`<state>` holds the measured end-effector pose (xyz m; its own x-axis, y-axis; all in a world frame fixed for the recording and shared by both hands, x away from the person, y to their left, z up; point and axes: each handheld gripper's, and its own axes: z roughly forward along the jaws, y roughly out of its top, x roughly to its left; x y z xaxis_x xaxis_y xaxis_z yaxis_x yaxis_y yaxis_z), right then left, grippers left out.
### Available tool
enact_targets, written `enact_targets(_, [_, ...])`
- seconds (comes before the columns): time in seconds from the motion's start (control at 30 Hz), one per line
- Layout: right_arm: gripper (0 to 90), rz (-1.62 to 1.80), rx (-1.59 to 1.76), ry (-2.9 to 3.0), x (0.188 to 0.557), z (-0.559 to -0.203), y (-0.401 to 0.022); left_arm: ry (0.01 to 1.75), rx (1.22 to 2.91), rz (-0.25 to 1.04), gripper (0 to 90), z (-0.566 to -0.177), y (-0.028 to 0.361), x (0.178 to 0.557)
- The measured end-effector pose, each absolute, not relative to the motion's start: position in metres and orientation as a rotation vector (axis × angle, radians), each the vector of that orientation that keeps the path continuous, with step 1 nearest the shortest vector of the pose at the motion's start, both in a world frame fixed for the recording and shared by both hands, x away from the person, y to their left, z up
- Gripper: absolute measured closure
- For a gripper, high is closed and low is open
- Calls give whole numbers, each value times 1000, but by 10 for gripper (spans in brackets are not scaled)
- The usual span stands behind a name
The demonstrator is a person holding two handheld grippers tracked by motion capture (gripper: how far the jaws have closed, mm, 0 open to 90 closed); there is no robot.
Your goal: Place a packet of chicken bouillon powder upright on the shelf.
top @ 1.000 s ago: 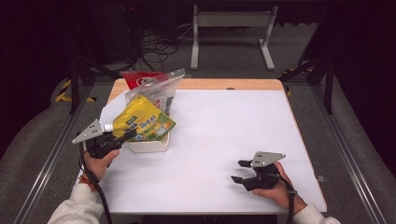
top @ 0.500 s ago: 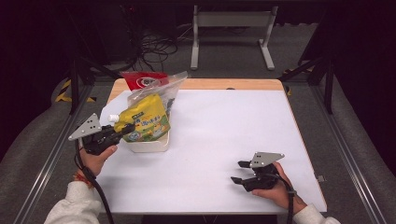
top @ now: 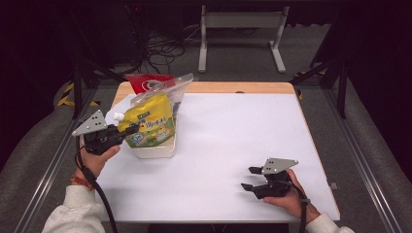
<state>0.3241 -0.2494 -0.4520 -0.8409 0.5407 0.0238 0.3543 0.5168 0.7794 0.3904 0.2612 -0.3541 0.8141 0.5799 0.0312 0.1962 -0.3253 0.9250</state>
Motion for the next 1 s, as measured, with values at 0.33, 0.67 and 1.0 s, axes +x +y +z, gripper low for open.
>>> enact_targets(0.33, [336, 1229, 763, 2527, 323, -451, -250, 643, 1975, 420, 892, -364, 247, 399])
enact_targets(0.67, [335, 1235, 753, 2522, 322, -449, -249, 672, 1965, 415, 892, -379, 254, 402])
enact_targets(1.0, [334, 1244, 747, 2505, 321, -445, -251, 724, 1928, 430, 886, -393, 261, 402])
